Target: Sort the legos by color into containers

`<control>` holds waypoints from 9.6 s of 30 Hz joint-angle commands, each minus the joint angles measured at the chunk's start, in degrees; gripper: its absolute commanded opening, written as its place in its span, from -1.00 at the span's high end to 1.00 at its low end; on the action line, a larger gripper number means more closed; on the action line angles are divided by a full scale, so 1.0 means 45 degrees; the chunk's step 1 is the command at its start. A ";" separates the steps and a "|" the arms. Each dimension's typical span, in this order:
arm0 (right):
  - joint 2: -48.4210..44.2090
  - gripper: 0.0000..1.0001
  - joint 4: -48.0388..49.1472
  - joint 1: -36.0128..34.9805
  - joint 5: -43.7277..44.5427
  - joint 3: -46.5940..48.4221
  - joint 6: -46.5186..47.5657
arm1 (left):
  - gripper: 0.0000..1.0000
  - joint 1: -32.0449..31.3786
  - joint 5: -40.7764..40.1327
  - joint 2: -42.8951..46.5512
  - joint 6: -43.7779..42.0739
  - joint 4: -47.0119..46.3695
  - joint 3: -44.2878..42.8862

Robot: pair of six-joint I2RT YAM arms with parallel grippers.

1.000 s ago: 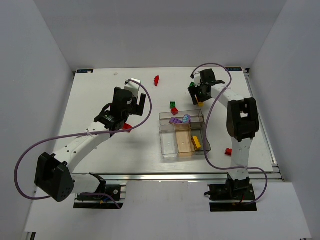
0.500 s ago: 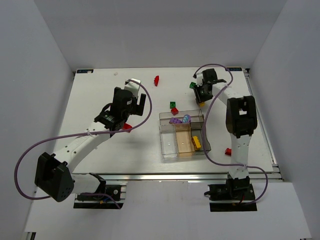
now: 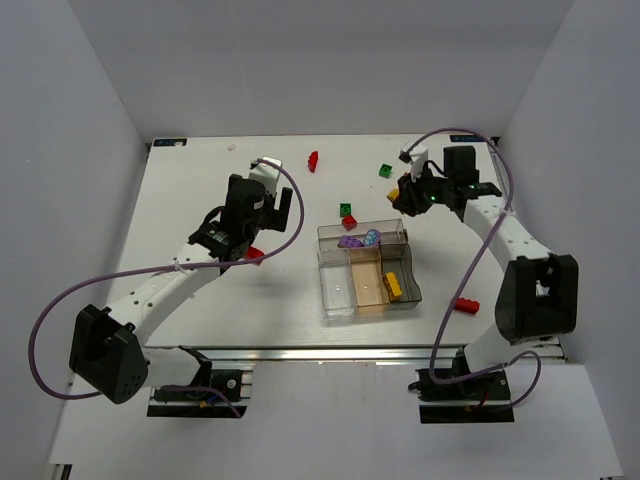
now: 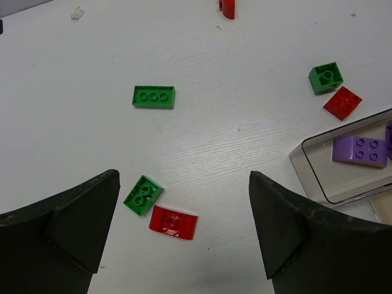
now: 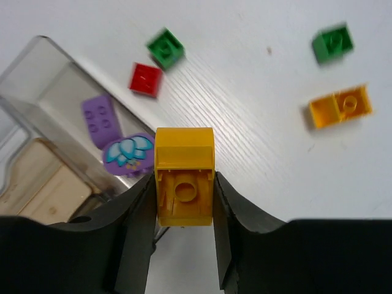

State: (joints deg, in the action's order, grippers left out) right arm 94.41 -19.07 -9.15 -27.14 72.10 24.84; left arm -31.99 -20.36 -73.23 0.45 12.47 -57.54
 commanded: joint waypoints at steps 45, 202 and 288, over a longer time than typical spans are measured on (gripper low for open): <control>-0.4148 0.62 -0.0589 -0.0917 0.1938 -0.2938 -0.3738 | -0.91 0.0624 1.2904 -0.1050 0.1932 -0.1775 -0.0358; -0.8715 1.00 0.2402 0.3770 0.2203 -0.6724 -0.2669 | 1.00 -0.0232 1.4193 -0.3881 0.3787 -0.1658 -0.0823; -0.4611 1.00 -0.8205 0.3637 -0.4725 -0.2976 1.2277 | -0.96 -0.2325 -0.1452 0.1177 0.0701 0.0491 -0.0261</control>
State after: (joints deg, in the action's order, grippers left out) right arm 76.53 -53.49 9.13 -33.01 53.69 86.76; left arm -42.22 -25.43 -67.94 3.64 15.75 -59.40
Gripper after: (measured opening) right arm 0.342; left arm 0.979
